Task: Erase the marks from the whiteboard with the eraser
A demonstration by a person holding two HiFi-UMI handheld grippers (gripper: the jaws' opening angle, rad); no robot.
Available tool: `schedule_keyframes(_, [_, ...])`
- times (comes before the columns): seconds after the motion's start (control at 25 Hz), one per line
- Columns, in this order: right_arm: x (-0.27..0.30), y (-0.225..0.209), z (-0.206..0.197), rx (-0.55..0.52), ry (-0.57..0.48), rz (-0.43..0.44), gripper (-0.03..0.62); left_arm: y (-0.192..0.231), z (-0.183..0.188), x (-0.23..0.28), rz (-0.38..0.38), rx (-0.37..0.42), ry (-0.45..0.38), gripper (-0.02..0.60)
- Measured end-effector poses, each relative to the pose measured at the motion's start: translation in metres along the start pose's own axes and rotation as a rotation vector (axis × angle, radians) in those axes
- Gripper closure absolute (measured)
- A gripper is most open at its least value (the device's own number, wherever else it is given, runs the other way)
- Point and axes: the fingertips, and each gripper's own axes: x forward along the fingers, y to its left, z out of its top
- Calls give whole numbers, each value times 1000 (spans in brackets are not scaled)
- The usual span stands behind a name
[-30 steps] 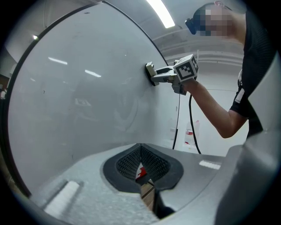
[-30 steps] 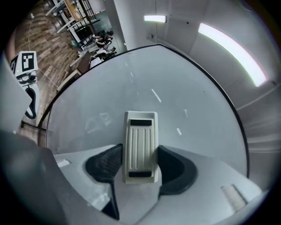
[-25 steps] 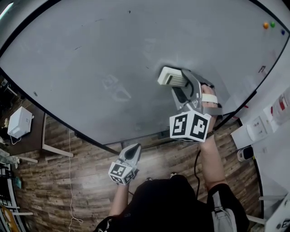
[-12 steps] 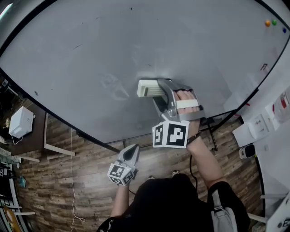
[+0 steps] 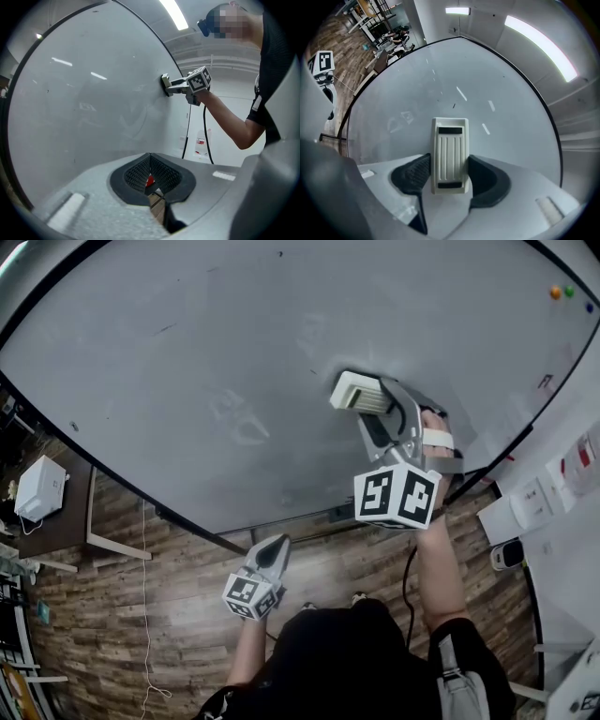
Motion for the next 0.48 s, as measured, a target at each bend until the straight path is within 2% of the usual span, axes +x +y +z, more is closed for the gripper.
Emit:
schedule_keyframes(0.16, [0, 1, 3, -37, 34, -27, 345, -4, 3, 1, -8, 2, -1, 572])
schedule_keyframes(0.28, [1, 12, 25, -70, 6, -15, 345, -2, 3, -2, -1, 3, -5, 572])
schedule_keyframes(0.4, [2, 41, 61, -139, -61, 34, 345, 4, 1, -10, 17, -2, -8, 572])
schedule_keyframes(0.48, [2, 73, 83, -196, -115, 102, 345, 8, 0, -15, 32, -6, -10, 572])
